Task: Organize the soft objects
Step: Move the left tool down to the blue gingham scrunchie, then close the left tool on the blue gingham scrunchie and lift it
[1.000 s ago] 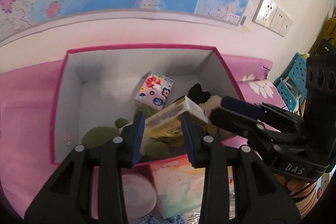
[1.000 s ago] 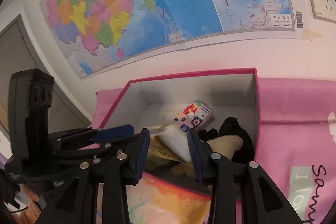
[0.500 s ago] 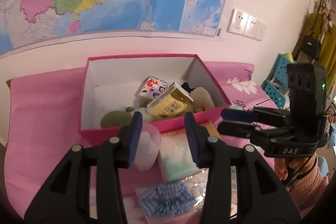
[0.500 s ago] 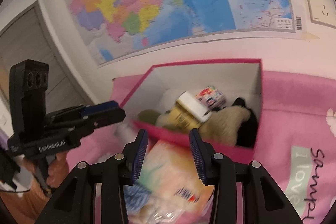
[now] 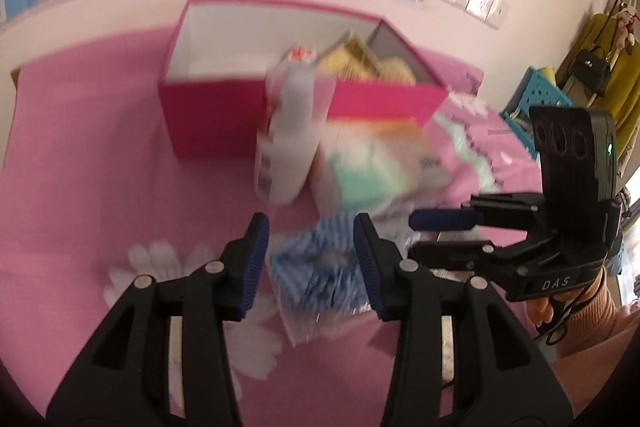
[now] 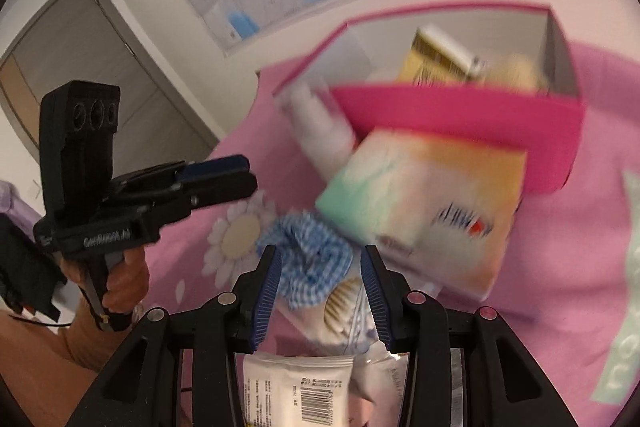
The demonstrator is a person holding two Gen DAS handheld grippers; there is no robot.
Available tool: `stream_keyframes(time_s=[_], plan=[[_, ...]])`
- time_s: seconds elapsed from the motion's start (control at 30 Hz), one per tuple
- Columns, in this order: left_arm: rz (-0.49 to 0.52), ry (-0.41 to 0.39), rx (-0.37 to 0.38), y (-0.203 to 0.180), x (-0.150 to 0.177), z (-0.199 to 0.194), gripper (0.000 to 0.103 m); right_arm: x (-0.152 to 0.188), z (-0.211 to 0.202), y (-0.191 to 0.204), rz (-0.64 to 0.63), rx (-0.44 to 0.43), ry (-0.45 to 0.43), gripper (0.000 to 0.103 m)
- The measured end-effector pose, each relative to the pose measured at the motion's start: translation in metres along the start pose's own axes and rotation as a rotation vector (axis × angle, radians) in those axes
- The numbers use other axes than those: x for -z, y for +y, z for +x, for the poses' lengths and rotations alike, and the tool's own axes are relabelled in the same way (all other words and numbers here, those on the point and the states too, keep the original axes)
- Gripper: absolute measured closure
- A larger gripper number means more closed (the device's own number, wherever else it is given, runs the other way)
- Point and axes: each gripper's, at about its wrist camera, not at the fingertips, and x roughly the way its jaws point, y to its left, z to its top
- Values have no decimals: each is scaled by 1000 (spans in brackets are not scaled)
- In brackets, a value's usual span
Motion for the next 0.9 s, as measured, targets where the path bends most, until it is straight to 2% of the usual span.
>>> stream_keyframes(time_s=[0.33, 0.53, 0.6, 0.67, 0.83, 0.9], plan=[[-9, 71, 26, 2, 26, 13, 57, 7, 37, 14, -19, 52, 67, 61], [-18, 96, 37, 5, 31, 21, 57, 6, 48, 23, -48, 90, 56, 61], [-26, 108, 44, 6, 32, 25, 57, 5, 53, 25, -50, 95, 65, 68], [-35, 119, 52, 7, 34, 28, 57, 6, 54, 27, -68, 114, 64, 84], [-44, 113, 64, 6, 37, 28, 57, 10, 52, 27, -71, 102, 52, 92], [-41, 97, 69, 6, 36, 25, 62, 9, 50, 27, -68, 90, 45, 92]])
